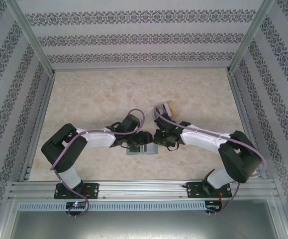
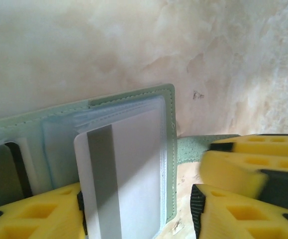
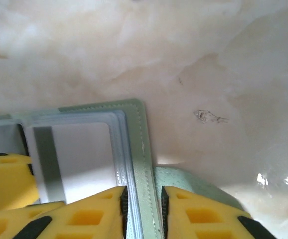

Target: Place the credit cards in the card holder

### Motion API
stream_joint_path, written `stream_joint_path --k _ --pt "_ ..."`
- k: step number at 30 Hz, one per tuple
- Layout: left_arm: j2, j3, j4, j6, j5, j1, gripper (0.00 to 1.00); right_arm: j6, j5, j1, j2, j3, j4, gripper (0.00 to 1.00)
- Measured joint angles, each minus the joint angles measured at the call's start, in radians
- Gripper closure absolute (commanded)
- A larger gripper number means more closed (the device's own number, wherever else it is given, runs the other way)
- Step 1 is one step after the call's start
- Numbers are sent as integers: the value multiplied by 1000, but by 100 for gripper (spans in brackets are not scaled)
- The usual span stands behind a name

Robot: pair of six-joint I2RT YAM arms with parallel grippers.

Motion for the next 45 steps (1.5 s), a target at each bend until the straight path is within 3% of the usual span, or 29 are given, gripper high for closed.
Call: stream_joint_path --k 8,17,24,31,36,45 --pt "-102 -2 -92 39 -83 0 30 -53 23 -96 -166 11 -39 65" --pt "-140 54 -159 63 -96 80 24 -258 66 -283 -133 205 -166 62" --pt "85 316 -158 63 -17 153 28 -407 38 -426 90 397 -216 61" --pt "333 526 -163 21 50 169 34 -470 -53 -497 251 497 -249 61" --pt "410 604 -177 0 73 179 38 -478 -129 -516 322 548 -253 62" --pt "463 644 -183 -23 100 194 54 -489 -232 -516 409 601 -249 67"
